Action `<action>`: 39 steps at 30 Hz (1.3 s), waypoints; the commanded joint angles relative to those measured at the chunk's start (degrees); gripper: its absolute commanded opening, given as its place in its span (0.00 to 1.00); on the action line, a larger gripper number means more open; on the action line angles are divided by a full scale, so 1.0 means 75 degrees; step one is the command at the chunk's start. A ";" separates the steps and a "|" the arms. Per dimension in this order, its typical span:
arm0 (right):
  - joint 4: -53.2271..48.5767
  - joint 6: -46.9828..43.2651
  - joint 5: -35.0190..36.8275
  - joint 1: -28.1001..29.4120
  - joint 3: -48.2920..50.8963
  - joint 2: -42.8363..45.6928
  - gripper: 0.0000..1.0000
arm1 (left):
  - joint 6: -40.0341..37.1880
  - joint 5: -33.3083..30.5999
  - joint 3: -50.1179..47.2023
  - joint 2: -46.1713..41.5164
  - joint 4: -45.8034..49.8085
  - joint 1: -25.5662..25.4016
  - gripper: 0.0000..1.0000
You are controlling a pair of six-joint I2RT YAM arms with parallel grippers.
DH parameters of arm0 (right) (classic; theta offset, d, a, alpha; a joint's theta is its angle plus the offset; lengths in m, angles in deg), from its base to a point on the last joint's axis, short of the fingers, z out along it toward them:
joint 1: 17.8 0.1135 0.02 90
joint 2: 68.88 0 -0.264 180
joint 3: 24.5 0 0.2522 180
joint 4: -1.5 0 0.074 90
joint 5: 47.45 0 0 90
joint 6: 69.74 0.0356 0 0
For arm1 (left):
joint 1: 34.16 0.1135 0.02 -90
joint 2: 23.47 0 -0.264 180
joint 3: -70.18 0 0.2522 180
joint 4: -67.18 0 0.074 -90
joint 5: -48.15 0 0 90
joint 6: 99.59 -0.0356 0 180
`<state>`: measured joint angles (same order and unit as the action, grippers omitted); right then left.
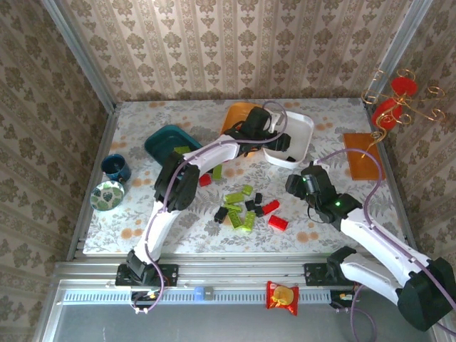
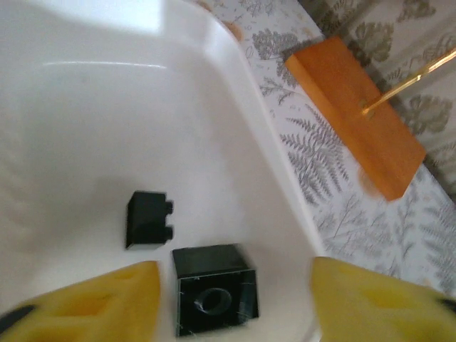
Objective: Sort the legos into containers by color
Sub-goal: Place the lego in the container, then pick up the lego from the center of the table.
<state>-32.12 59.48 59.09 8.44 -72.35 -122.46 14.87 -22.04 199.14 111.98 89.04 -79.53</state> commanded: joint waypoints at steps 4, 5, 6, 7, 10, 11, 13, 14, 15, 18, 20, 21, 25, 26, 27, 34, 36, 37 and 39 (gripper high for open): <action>-0.0195 -0.0129 0.0043 -0.0018 0.0068 0.0151 0.74 | 0.0171 0.0219 0.0751 -0.0123 0.0291 0.0027 0.84; -0.0152 -0.0138 -0.0049 -0.0018 0.0078 0.0120 0.74 | 0.0146 0.0196 0.0659 -0.0292 0.0264 0.0049 0.85; -0.0073 -0.0163 -0.0179 -0.0018 0.0089 0.0074 0.74 | 0.0136 0.0183 0.0490 -0.0515 0.0172 0.0076 0.86; -0.0015 -0.0186 -0.0293 -0.0018 0.0083 0.0019 0.74 | 0.0155 0.0166 0.0253 -0.0748 0.0039 0.0100 0.88; 0.0208 -0.0250 -0.0712 -0.0018 0.0059 -0.0235 0.74 | 0.0274 0.0045 -0.0992 -0.1784 -0.0736 0.0165 0.99; 0.0272 -0.0283 -0.0837 -0.0020 0.0036 -0.0346 0.74 | 0.0310 -0.0007 -0.1413 -0.2177 -0.0991 0.0188 1.00; 0.0396 -0.0301 -0.1046 -0.0006 -0.0024 -0.0580 0.74 | 0.0336 -0.0072 -0.2326 -0.2910 -0.1327 0.0235 1.00; 0.0488 -0.0319 -0.1187 -0.0001 -0.0047 -0.0717 0.73 | 0.0347 -0.0140 -0.2811 -0.3318 -0.1473 0.0265 1.00; 0.0582 -0.0337 -0.1296 0.0025 -0.0071 -0.0837 0.73 | 0.0347 -0.0233 -0.3339 -0.3740 -0.1611 0.0282 1.00; 0.0914 -0.0445 -0.1673 0.0149 -0.0178 -0.1278 0.73 | 0.0261 -0.0603 -0.4970 -0.4939 -0.1888 0.0301 1.00; 0.1059 -0.0577 -0.1909 0.0275 -0.0373 -0.1715 0.73 | 0.0163 -0.0967 -0.6098 -0.5755 -0.1933 0.0274 1.00; 0.1089 -0.0659 -0.1966 0.0377 -0.0529 -0.1986 0.73 | 0.0148 -0.1219 -0.6678 -0.6119 -0.1881 0.0260 1.00; 0.1233 -0.0966 -0.1972 0.0922 -0.1226 -0.3018 0.73 | 0.0045 -0.2303 -0.8409 -0.7654 -0.1232 0.0259 1.00; 0.1313 -0.1007 -0.1994 0.1057 -0.1397 -0.3282 0.72 | 0.0012 -0.2555 -0.8799 -0.8077 -0.1096 0.0259 1.00; 0.1398 -0.1034 -0.2014 0.1182 -0.1572 -0.3547 0.72 | -0.0008 -0.2741 -0.9169 -0.8487 -0.1005 0.0259 1.00; 0.1009 -0.1070 -0.1854 0.1593 -0.2646 -0.5102 0.69 | 0.0142 -0.3604 -1.0310 -1.0023 -0.0021 0.0277 1.00; 0.0899 -0.1213 -0.1748 0.1718 -0.2887 -0.5433 0.68 | 0.0212 -0.3720 -1.0462 -1.0169 0.0080 0.0296 1.00; 0.0808 -0.1244 -0.1644 0.1748 -0.2986 -0.5550 0.67 | 0.0228 -0.3752 -1.0515 -1.0213 0.0094 0.0316 1.00; 0.0417 -0.1253 -0.1220 0.1763 -0.3277 -0.5837 0.64 | 0.0290 -0.3743 -1.0580 -1.0266 0.0094 0.0391 1.00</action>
<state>-24.31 51.48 45.75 21.14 -93.92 -163.95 16.21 -47.52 121.05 35.90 87.36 -77.34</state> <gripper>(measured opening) 0.650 0.998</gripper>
